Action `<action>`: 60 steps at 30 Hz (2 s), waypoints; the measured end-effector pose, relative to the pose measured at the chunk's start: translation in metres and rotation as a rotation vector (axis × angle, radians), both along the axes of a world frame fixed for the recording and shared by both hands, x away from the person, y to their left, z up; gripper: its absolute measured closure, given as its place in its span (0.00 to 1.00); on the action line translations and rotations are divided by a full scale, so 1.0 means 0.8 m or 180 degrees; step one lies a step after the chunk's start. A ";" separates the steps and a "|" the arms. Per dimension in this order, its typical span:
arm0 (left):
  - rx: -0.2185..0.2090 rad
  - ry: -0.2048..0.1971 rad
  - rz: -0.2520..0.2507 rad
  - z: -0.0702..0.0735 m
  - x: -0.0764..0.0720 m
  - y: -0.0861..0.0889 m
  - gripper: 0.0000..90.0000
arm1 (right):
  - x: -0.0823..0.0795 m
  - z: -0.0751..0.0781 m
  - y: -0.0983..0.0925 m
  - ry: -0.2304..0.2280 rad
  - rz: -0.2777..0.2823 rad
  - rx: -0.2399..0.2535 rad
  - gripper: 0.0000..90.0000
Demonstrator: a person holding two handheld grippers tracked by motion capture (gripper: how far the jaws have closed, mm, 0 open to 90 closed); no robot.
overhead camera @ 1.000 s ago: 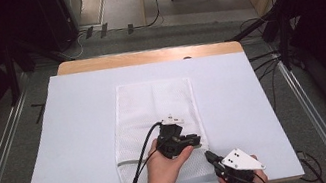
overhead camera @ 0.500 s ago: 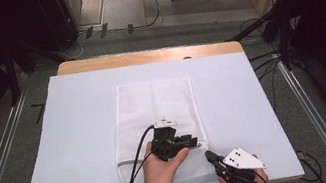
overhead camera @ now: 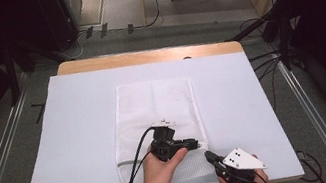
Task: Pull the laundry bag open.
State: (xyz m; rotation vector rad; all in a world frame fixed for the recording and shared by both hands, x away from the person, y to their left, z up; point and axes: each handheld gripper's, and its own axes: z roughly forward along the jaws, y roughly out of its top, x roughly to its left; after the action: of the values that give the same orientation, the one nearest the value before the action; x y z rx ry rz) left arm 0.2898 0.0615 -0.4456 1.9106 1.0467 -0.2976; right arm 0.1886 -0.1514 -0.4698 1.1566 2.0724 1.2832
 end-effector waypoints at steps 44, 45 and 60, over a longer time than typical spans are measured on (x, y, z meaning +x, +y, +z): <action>0.0415 -0.0498 -0.0021 -0.008 -0.030 0.033 0.98 | -0.010 0.018 0.012 -0.0107 -0.0029 -0.0160 1.00; 0.0405 -0.0503 -0.0013 -0.008 -0.031 0.034 0.98 | -0.010 0.018 0.012 -0.0110 -0.0041 -0.0162 1.00; 0.0602 -0.0486 0.0333 -0.013 -0.029 0.086 0.98 | -0.012 0.026 0.000 -0.0115 -0.0142 -0.0066 1.00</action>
State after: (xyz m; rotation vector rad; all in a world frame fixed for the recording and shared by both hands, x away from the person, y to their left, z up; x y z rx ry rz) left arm 0.2665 0.1306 -0.4562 2.0025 1.0988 0.0078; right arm 0.1794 -0.1514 -0.4488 1.1558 2.0181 1.2496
